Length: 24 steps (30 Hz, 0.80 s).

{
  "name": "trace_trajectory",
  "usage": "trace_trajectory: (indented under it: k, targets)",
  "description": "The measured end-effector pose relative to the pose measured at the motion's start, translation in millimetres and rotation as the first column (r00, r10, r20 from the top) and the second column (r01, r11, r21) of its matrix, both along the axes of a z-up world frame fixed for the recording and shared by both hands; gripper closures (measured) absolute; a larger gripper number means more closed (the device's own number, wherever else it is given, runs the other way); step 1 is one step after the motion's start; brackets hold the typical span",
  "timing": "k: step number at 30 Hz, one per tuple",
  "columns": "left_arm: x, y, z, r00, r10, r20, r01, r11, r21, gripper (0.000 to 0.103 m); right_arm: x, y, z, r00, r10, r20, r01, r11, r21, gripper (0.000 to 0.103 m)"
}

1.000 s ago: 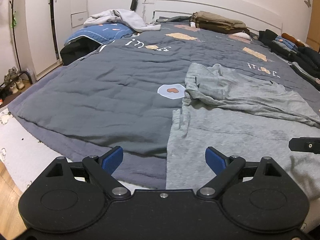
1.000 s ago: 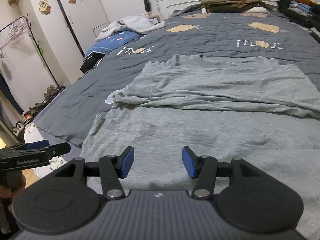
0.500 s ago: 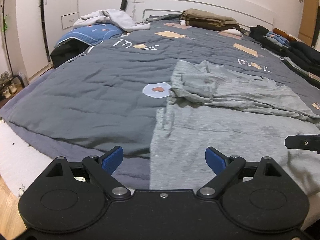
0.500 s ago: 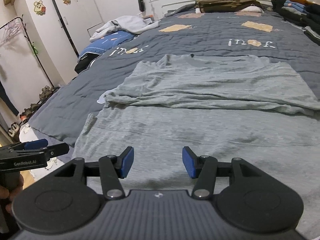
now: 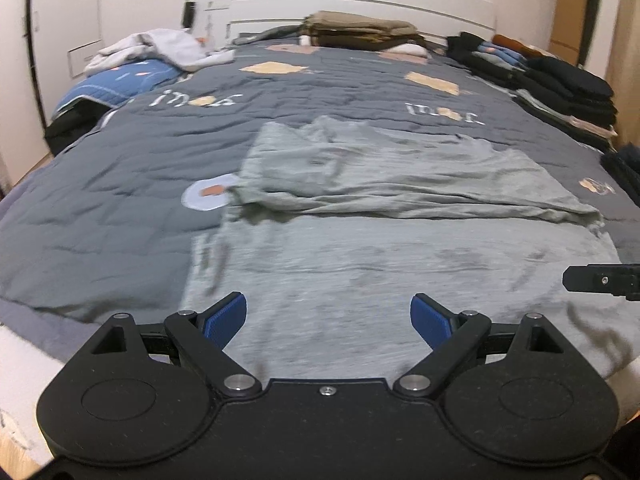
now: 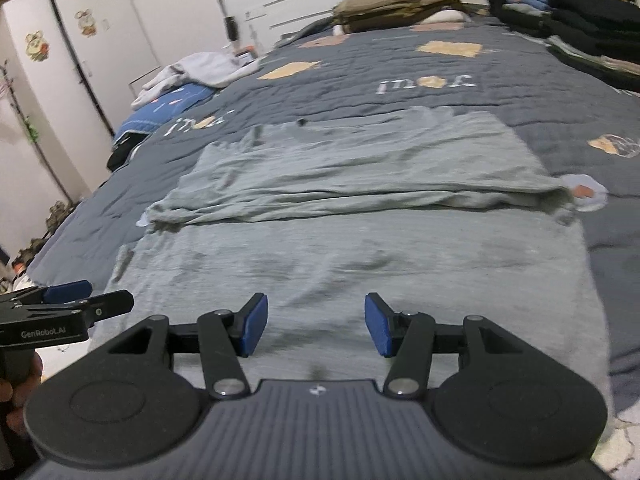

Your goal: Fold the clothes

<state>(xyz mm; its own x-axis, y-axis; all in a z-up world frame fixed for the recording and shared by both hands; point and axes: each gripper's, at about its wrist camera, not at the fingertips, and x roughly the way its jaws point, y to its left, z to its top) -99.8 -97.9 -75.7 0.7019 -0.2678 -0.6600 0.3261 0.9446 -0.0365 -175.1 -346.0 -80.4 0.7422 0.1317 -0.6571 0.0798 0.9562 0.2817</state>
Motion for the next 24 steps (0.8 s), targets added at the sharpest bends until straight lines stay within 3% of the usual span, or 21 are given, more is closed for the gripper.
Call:
trace_trajectory:
  k: [24]
  targets:
    - [-18, -134, -17, 0.966, -0.256, -0.027, 0.256, 0.967, 0.015, 0.014, -67, -115, -16, 0.967, -0.254, -0.013, 0.254, 0.967, 0.001, 0.05]
